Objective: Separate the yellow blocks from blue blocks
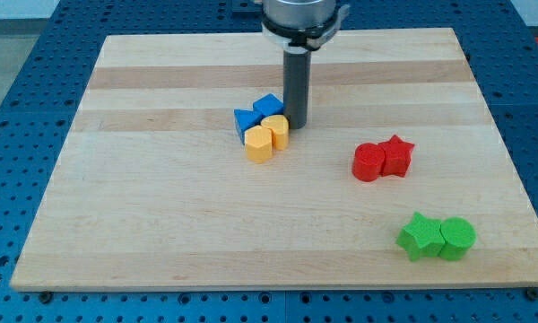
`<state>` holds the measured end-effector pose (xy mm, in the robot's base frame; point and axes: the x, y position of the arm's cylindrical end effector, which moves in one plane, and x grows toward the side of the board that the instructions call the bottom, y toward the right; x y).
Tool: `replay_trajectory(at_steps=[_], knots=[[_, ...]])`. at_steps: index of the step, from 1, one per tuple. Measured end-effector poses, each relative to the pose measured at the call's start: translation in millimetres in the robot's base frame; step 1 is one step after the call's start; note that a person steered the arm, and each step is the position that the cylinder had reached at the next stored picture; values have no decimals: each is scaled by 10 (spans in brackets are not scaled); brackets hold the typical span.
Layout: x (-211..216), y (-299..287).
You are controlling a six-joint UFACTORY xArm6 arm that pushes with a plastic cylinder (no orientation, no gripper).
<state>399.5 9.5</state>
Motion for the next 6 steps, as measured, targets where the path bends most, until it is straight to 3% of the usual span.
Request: replay_trajectory(at_steps=[6], knots=[[626, -1247]])
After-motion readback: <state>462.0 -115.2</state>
